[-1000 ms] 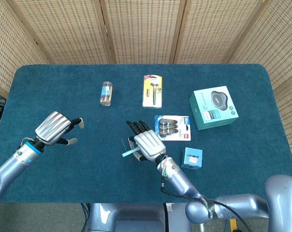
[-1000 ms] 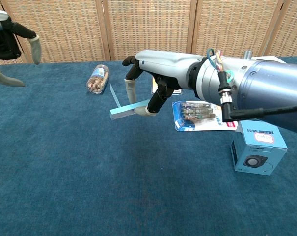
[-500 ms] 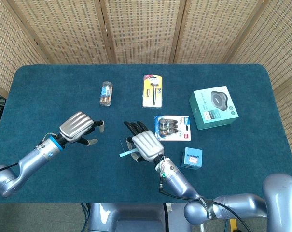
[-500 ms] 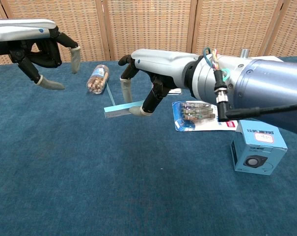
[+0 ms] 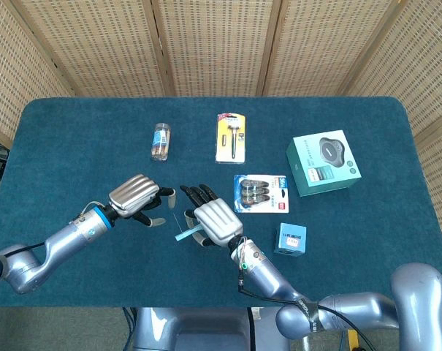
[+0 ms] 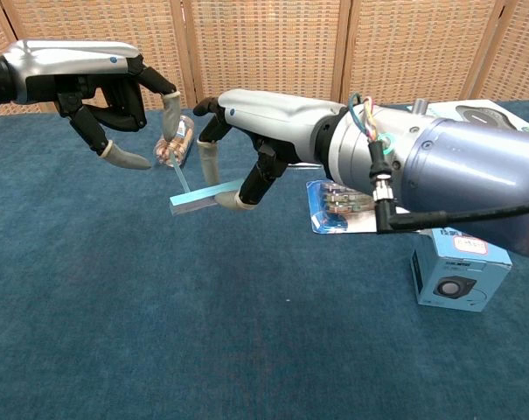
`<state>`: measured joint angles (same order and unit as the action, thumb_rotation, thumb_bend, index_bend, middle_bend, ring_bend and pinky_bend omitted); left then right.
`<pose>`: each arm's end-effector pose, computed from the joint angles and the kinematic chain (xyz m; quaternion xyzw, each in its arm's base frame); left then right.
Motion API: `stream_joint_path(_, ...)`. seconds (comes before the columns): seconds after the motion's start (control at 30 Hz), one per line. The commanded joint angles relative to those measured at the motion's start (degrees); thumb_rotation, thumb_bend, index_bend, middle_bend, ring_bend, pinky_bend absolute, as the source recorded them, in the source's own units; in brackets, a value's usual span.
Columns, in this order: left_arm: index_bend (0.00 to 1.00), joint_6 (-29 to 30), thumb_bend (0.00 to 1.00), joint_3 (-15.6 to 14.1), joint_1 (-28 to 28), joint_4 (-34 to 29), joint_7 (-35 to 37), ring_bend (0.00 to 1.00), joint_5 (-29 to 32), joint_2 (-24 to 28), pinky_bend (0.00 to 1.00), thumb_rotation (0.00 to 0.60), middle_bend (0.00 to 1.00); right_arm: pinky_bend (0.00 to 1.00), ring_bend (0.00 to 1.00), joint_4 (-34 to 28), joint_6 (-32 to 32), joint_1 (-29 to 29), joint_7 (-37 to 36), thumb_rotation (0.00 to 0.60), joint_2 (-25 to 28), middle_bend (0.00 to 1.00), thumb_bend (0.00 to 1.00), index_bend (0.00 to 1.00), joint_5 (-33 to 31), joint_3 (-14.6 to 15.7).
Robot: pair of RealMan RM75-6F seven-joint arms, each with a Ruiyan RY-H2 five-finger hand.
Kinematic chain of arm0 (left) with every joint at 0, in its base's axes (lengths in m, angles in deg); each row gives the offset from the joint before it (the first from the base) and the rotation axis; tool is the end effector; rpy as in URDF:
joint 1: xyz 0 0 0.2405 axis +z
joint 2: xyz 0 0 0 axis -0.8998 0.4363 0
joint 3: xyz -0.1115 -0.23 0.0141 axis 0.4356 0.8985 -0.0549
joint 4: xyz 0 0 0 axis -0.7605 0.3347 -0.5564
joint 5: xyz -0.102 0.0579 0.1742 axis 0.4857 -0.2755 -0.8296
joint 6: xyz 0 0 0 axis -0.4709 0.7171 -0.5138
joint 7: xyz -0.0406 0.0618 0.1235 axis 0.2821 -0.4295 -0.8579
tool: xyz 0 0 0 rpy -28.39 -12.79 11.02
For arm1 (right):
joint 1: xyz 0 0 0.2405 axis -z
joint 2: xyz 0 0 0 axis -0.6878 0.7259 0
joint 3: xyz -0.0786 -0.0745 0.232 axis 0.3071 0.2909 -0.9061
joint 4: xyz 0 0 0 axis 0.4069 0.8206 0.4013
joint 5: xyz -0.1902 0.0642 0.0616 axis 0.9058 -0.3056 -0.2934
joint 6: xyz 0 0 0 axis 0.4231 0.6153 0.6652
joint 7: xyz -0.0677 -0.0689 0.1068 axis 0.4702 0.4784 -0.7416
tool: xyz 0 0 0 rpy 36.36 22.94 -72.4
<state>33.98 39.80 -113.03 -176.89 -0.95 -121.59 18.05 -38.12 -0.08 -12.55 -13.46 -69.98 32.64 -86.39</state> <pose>-0.1257 0.3555 0.0631 -0.7981 -0.3699 -0.4140 0.2341 -0.0017 -0.3055 -0.0393 0.7525 -0.3882 0.4484 0.2865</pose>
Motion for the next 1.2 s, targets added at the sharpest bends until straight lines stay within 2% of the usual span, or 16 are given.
stream_joint_path(0.03, 0.49, 0.3, 0.25, -0.1, -0.2, -0.1, 0.0, 0.91, 0.3, -0.3, 0.95, 0.6, 1.0, 0.0, 0.0, 0.7, 0.1, -0.1, 0.0, 0.6, -0.5, 0.0, 0.47, 0.63, 0.4, 0.2)
stream_joint_path(0.63, 0.49, 1.1, 0.3, -1.1, -1.3, 0.1, -0.7, 0.91, 1.8, -2.0, 0.95, 0.6, 1.0, 0.0, 0.0, 1.5, 0.5, 0.2, -0.9, 0.6, -1.3, 0.0, 0.47, 0.63, 2.5, 0.2)
stream_joint_path(1.2, 0.53, 1.5, 0.33, -2.0, -1.5, 0.4, -1.6, 0.91, 2.9, -2.9, 0.95, 0.6, 1.0, 0.0, 0.0, 1.0, 0.6, 0.4, 0.0, 0.6, -0.6, 0.0, 0.47, 0.63, 1.3, -0.2)
